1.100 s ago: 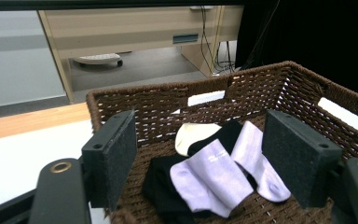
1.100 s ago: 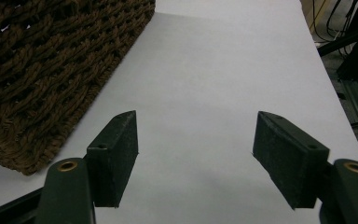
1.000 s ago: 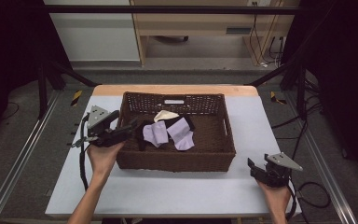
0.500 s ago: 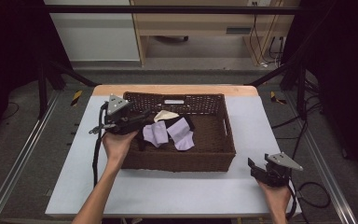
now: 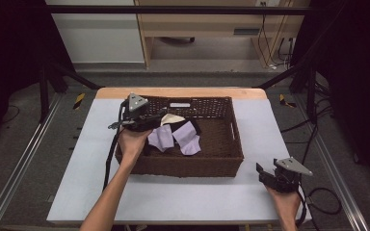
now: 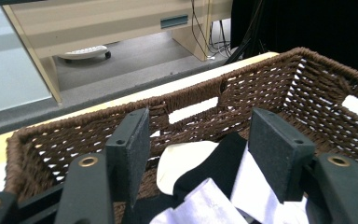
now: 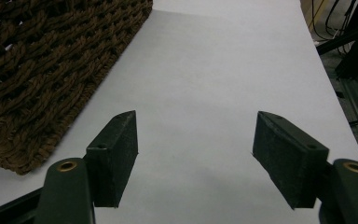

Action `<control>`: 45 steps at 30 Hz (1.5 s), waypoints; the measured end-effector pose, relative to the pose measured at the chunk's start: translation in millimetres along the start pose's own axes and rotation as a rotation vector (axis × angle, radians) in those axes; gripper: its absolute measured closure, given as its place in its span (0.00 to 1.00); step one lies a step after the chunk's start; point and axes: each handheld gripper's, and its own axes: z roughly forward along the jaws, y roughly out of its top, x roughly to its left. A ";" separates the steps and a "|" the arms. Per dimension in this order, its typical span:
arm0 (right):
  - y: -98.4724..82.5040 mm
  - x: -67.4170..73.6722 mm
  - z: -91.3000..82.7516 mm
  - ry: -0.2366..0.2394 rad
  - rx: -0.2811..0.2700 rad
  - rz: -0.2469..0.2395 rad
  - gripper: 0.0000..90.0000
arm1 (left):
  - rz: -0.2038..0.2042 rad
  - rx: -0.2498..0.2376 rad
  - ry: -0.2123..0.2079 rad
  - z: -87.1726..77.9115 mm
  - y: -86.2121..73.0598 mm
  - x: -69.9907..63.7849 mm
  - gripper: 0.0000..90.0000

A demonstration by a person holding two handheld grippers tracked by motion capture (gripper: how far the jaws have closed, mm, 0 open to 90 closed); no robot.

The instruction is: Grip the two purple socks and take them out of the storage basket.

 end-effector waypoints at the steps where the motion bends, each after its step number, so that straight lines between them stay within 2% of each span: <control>1: 0.0 0.0 -0.1 -0.001 0.003 0.004 0.34 | 0.004 0.003 0.001 2.9 -0.4 -0.1 0.43; 7: -0.3 -0.1 0.3 0.000 0.005 0.002 0.34 | 0.013 0.012 -0.008 17.7 -4.8 -1.4 0.44; 13: -0.4 -0.3 0.3 -0.003 0.007 0.001 0.34 | 0.024 0.087 0.000 31.8 -13.1 -4.8 0.44; 16: -0.5 -0.4 0.4 -0.004 0.006 0.000 0.34 | 0.024 0.111 -0.015 37.0 -17.8 -7.0 0.45; 23: -1.0 0.0 1.9 -0.004 0.016 -0.001 0.34 | 0.054 0.210 -0.060 47.5 -25.0 -9.7 0.44; 28: -1.4 -0.3 1.7 -0.003 0.017 -0.001 0.34 | 0.072 0.242 -0.054 50.8 -27.5 -10.1 0.43; 38: -1.3 -0.5 1.6 0.000 0.018 0.000 0.34 | 0.126 0.335 -0.086 61.6 -34.5 -13.1 0.40; 42: -1.3 -0.2 1.9 0.003 0.020 0.002 0.34 | 0.121 0.365 -0.091 64.9 -36.4 -14.1 0.40; 45: -1.4 -0.1 1.6 0.003 0.021 -0.002 0.34 | 0.103 0.405 -0.083 68.1 -38.7 -12.8 0.40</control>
